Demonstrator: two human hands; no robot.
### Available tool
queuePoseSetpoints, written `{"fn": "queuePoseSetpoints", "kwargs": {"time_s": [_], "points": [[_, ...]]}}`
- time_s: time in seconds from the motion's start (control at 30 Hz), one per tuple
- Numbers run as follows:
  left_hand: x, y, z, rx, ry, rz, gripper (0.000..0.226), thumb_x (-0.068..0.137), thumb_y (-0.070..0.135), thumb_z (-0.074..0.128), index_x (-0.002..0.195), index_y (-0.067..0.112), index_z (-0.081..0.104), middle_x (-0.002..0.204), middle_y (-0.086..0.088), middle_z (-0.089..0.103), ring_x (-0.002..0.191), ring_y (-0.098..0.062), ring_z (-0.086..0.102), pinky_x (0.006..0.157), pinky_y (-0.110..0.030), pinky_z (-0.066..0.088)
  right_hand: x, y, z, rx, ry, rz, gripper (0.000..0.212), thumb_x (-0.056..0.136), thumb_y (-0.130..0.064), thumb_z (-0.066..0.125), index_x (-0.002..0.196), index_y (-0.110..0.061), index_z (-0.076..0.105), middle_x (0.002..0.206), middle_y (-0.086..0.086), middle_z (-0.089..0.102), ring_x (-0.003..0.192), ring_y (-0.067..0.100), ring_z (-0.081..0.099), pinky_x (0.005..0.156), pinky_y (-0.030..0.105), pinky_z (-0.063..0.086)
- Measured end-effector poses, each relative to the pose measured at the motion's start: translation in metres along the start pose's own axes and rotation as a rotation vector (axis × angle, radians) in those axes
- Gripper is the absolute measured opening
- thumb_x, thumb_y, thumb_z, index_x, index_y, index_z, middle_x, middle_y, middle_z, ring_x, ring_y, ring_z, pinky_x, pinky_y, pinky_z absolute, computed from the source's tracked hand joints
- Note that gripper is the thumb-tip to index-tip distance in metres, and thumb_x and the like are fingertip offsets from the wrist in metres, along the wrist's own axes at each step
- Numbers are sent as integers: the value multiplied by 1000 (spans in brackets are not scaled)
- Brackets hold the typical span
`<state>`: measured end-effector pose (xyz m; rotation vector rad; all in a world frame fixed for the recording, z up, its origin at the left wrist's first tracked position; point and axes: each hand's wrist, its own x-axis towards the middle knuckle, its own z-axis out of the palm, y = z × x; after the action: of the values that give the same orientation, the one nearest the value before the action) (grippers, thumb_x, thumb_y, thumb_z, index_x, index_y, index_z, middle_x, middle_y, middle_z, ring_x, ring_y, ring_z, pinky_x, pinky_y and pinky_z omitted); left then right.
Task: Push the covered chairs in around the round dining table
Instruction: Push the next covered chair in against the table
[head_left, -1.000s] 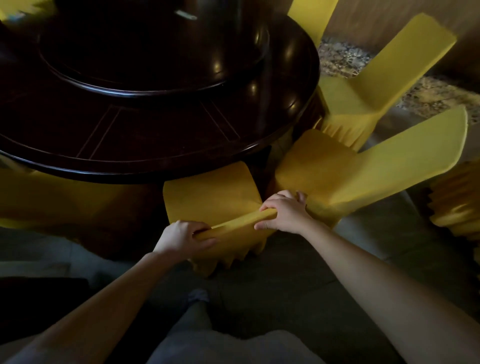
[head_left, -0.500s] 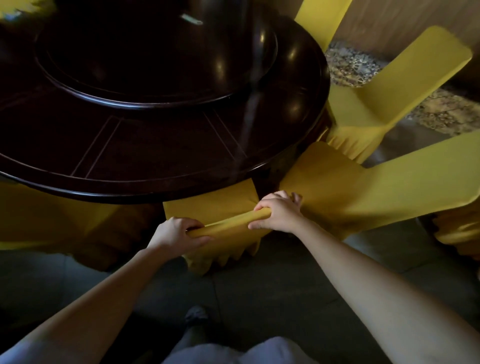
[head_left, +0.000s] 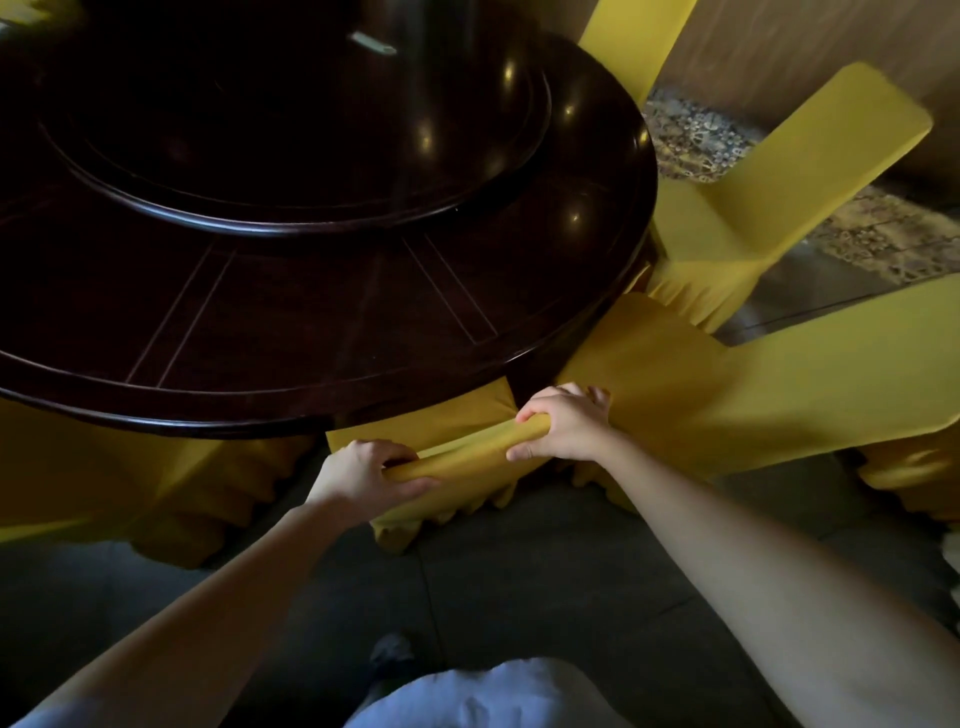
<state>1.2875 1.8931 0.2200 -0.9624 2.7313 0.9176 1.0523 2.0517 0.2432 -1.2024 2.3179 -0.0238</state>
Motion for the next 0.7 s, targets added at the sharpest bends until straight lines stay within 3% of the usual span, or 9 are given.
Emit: {"fn": "queuePoseSetpoints", "kwargs": {"time_s": [0.1, 0.27, 0.4, 0.47, 0.53, 0.6, 0.7], "points": [[-1, 0, 1, 9, 1, -11, 58, 64, 73, 62, 106, 33, 68, 103, 15, 68, 93, -8, 62, 75, -24, 48, -3, -1, 0, 3, 2, 8, 57, 62, -79, 61, 107, -44, 61, 133, -15, 47, 131, 18, 29, 109, 49, 11], [-1, -1, -2, 45, -36, 14, 57, 69, 71, 60, 113, 34, 64, 110, 16, 66, 98, -7, 61, 78, -22, 47, -9, -3, 5, 22, 57, 26, 61, 60, -82, 60, 107, -43, 61, 133, -18, 45, 130, 15, 28, 108, 46, 11], [0, -2, -6, 4, -91, 26, 80, 58, 89, 46, 116, 36, 61, 112, 18, 64, 97, -3, 59, 77, -19, 47, -19, -9, 8, 17, 90, 77, 69, 61, -83, 55, 116, -41, 58, 135, -17, 42, 132, 13, 26, 114, 49, 7], [1, -3, -8, -39, -170, 16, 100, 43, 98, 27, 118, 39, 58, 112, 19, 63, 96, -1, 59, 75, -17, 45, -28, -12, 15, 30, 148, 75, 84, 55, -91, 42, 121, -41, 55, 137, -18, 41, 136, 11, 23, 116, 50, 6], [6, -1, -12, -128, -282, -14, 102, 39, 100, 22, 116, 43, 55, 109, 19, 62, 93, -1, 59, 74, -18, 46, -36, -11, 21, 56, 182, 63, 104, 50, -99, 21, 131, -40, 48, 145, -17, 34, 142, 11, 15, 117, 48, 7], [15, 10, -17, -209, -354, -40, 91, 50, 97, 22, 121, 46, 51, 116, 15, 60, 99, -5, 58, 81, -23, 49, -43, -12, 20, 97, 164, 71, 108, 51, -93, 9, 139, -39, 39, 154, -17, 22, 146, 10, 5, 119, 46, 7], [30, 49, -19, -182, -353, 17, 70, 79, 76, 29, 140, 41, 34, 144, 5, 44, 119, -13, 51, 98, -30, 44, -56, -13, 8, 151, 152, 94, 97, 63, -88, 12, 144, -39, 32, 158, -17, 11, 147, 9, -2, 119, 46, 4]]}}
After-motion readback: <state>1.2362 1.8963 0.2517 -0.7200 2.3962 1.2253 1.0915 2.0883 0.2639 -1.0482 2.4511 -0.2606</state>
